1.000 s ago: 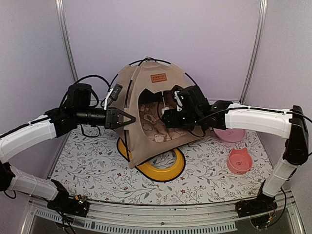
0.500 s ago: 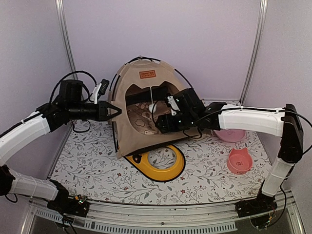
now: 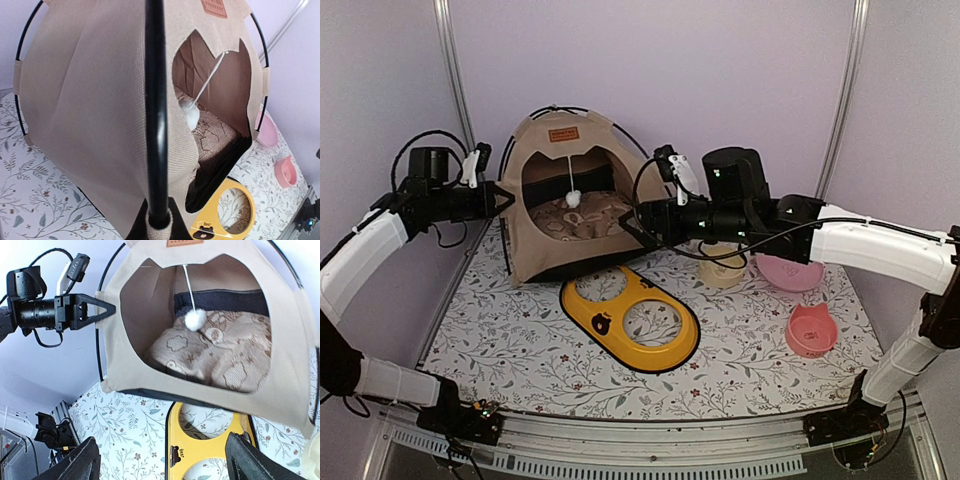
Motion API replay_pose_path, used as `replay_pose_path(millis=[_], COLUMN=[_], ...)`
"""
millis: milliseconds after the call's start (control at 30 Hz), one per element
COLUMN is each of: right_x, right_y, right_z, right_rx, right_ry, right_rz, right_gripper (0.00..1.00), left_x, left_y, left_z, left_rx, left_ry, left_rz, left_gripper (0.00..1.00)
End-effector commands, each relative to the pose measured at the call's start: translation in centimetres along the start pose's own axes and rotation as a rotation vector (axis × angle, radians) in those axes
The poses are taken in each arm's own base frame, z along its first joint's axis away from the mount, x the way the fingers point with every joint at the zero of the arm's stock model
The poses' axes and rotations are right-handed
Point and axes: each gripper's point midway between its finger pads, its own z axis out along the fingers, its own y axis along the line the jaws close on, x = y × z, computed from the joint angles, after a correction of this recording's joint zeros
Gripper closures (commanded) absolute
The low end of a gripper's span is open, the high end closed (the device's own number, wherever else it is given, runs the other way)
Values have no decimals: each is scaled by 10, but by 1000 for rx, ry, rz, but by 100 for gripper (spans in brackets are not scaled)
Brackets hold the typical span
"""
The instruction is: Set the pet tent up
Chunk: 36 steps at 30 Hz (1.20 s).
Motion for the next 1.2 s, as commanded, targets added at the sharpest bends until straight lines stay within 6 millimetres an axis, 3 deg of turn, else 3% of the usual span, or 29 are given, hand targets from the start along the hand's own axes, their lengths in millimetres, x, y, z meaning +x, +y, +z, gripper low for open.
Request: replay_pose_path(millis=[0, 200, 333, 500, 667, 933, 1167], right_x=[2, 19, 56, 89, 129, 210, 252], right_y=[-6, -13, -44, -70, -103, -148, -164], right_z=[-6, 0, 16, 22, 21, 29, 21], right_rx=[21, 34, 103, 148, 243, 408, 498], right_ry=[-11, 21, 106, 168, 233, 423, 522], right_rz=[-15, -31, -23, 34, 68, 105, 126], right_gripper=[12, 11, 9, 8, 7, 5, 4], left_x=[-65, -72, -62, -30, -2, 10, 11], left_y=[29, 82, 98, 102, 111, 110, 99], left_z=[-26, -35, -34, -30, -47, -69, -71], left_rx=[-65, -154, -166, -171, -280, -356, -309], left_ry=[-198, -212, -192, -140, -137, -182, -200], left_rz=[90, 32, -8, -75, -112, -112, -88], left_gripper=[100, 100, 100, 99, 97, 97, 97])
